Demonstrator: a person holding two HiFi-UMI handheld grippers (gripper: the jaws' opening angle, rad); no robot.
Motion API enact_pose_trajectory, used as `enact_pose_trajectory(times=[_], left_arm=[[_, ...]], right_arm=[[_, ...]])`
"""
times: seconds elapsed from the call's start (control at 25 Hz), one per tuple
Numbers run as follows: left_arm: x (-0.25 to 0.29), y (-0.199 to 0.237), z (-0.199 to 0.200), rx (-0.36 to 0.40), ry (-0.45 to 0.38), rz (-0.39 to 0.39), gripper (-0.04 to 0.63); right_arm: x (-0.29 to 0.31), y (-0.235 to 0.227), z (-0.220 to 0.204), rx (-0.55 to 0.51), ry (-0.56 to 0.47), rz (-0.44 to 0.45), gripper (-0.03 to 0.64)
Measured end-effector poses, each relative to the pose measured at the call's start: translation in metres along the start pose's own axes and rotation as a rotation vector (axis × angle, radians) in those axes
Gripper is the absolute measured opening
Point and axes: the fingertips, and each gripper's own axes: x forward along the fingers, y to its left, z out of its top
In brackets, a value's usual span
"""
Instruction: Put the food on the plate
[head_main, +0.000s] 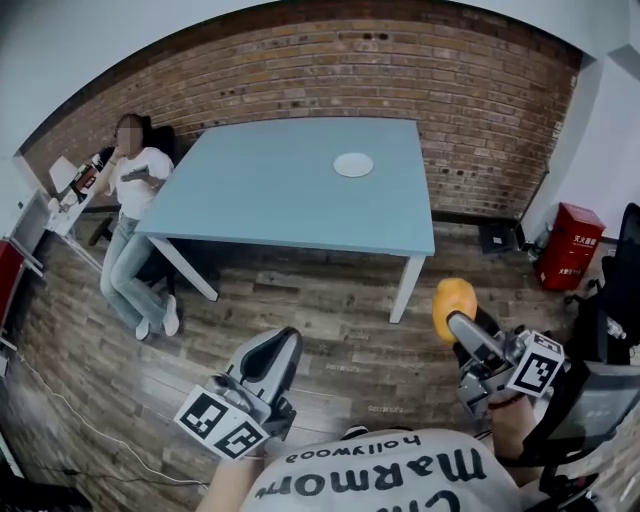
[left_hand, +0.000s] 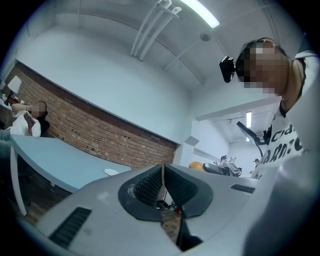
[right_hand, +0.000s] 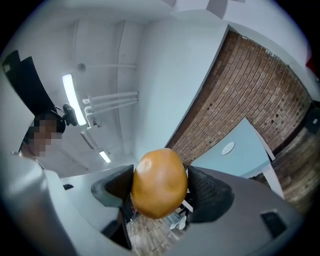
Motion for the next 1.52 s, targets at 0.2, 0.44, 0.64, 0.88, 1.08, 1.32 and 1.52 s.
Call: enact_pose_trajectory(times=[0.2,0.44,0.64,0.88,1.08,1.32,1.52], left_arm=[[0.016,0.021,-0.010,-0.019,0.003,-0.021,0.020],[0.055,0.042,-0.009,-0.018,0.016,-0.030,0.020],[0.093,0.076,-0.009,-0.017,0.013,0.009,0.020],[0.152,0.121,-0.006,-0.020,0.008,0.055,0.020],[0.206,0.152,-0.001,-0.027,0.010,0.073,0.020],[0.260,0.187,0.005,-0.033,0.005,0.093,0.020],[0.301,0.211,0.004,-0.041,0.008,0.107,0.020]], right_arm=[[0.020,-0.019,-0.001,0.003,0.003,-0.003,0.324],[0.044,-0.051,0.019,0.047,-0.007,0.010,0.324],[0.078,-0.093,0.046,0.047,0.005,0.033,0.324],[0.128,-0.155,0.081,0.064,0.044,0.056,0.324],[0.165,-0.199,0.112,0.075,0.079,0.072,0.324],[0.203,-0.244,0.145,0.081,0.104,0.086,0.324],[0.226,-0.279,0.168,0.093,0.119,0.093,0.324]])
